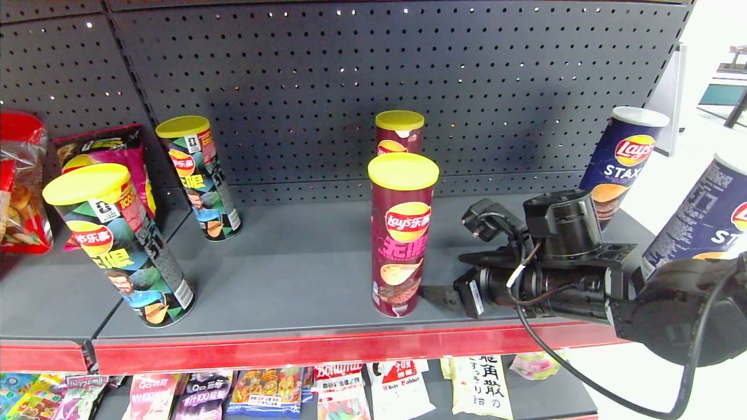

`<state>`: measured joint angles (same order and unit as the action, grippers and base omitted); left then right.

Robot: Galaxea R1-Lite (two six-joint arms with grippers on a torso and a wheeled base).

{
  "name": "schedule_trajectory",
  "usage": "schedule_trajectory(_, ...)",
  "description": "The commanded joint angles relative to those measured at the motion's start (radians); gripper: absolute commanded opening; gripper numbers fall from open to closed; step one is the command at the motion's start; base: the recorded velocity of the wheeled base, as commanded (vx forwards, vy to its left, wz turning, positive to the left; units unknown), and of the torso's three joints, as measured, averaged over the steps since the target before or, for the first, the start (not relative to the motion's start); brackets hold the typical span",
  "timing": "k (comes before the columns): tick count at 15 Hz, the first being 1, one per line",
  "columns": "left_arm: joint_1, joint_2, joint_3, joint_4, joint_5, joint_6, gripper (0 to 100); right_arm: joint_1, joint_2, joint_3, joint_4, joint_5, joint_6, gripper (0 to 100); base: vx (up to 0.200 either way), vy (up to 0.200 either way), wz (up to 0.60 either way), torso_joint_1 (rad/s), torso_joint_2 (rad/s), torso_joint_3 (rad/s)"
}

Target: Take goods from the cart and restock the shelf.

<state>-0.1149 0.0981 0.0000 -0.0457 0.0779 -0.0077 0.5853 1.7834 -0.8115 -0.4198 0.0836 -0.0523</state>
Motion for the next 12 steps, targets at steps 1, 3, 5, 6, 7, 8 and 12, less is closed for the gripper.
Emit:
schedule_trajectory(1, 0.0, 0.002, 0.0, 0.0, 0.0, 0.0, 100, 0.001, 0.004, 0.0, 0.001, 0.001, 0.0, 100, 0.0, 0.0, 0.0, 0.0, 0.0, 0.0)
schedule_trajectory(3, 0.0, 0.002, 0.0, 0.0, 0.0, 0.0, 100, 0.002, 0.005, -0.011, 0.001, 0.001, 0.0, 100, 0.0, 0.0, 0.0, 0.0, 0.0, 0.0)
schedule_trajectory(5, 0.0, 0.002, 0.0, 0.0, 0.0, 0.0, 100, 0.008, 0.008, -0.015, 0.001, 0.001, 0.002, 100, 0.0, 0.0, 0.0, 0.0, 0.0, 0.0)
schedule_trajectory(6, 0.0, 0.002, 0.0, 0.0, 0.0, 0.0, 100, 0.008, 0.011, -0.018, 0.001, 0.001, 0.002, 100, 0.0, 0.0, 0.0, 0.0, 0.0, 0.0)
schedule_trajectory(7, 0.0, 0.002, 0.0, -0.002, 0.0, 0.0, 100, 0.01, 0.013, -0.02, 0.001, 0.001, 0.002, 100, 0.0, 0.0, 0.0, 0.0, 0.0, 0.0)
schedule_trajectory(8, 0.0, 0.002, 0.0, 0.0, 0.0, 0.0, 100, 0.013, 0.013, -0.021, 0.001, 0.001, 0.002, 100, 0.0, 0.0, 0.0, 0.0, 0.0, 0.0)
schedule_trajectory(12, 0.0, 0.002, 0.0, 0.0, 0.0, 0.0, 100, 0.013, 0.008, -0.015, 0.001, -0.002, 0.002, 100, 0.0, 0.0, 0.0, 0.0, 0.0, 0.0)
